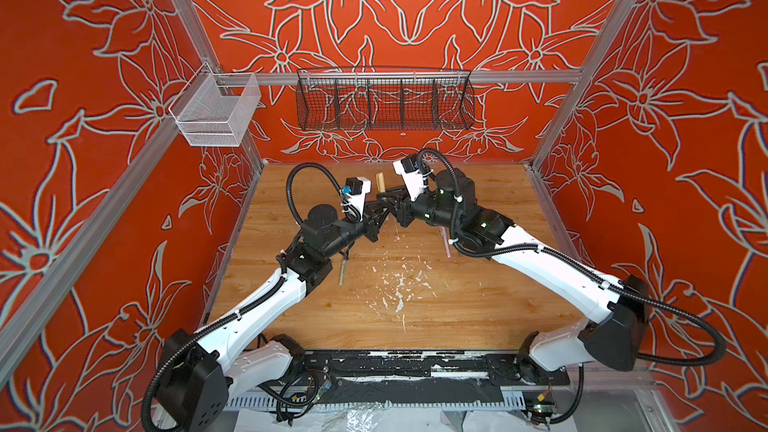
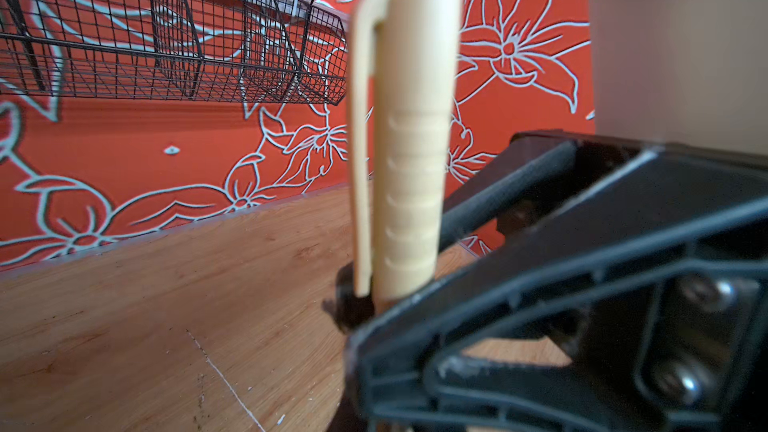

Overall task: Insert the pens into the pen caps
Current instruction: 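Open the left gripper and withdraw it while the right gripper holds the capped pen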

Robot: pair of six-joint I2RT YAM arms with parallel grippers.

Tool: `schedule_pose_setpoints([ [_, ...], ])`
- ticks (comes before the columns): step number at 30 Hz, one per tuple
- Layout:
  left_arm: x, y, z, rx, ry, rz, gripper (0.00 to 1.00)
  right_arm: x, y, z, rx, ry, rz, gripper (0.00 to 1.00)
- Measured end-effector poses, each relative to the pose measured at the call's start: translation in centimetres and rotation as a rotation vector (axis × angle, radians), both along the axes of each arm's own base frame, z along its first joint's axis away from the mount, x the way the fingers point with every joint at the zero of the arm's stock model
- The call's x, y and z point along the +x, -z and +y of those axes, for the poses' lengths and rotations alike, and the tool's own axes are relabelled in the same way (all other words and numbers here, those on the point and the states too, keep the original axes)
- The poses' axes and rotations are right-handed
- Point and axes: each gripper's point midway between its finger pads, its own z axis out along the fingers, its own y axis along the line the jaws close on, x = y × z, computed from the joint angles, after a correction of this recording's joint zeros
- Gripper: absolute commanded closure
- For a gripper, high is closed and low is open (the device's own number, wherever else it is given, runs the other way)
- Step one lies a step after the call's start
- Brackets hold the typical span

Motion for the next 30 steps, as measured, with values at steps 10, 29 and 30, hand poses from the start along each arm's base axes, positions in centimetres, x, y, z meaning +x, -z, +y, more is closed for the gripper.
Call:
schedule_pose_setpoints([
  [10, 0.1, 0.1, 0.2, -0.012, -0.017, -0.004, 0.28, 0.0, -0.7, 0.1, 0.04, 0.0, 0.012, 0.98],
  [29, 3.4, 0.8, 5.1, 0.036, -0.363, 0.056, 0.24, 9.4, 16.3, -13.7, -0.22, 0.455, 0.473, 0.98],
  [30, 3.9, 1.1, 5.5, 0.044, -0.396, 0.07, 0.24, 9.1, 19.2, -13.9, -0.268, 0.451, 0.543, 0.98],
])
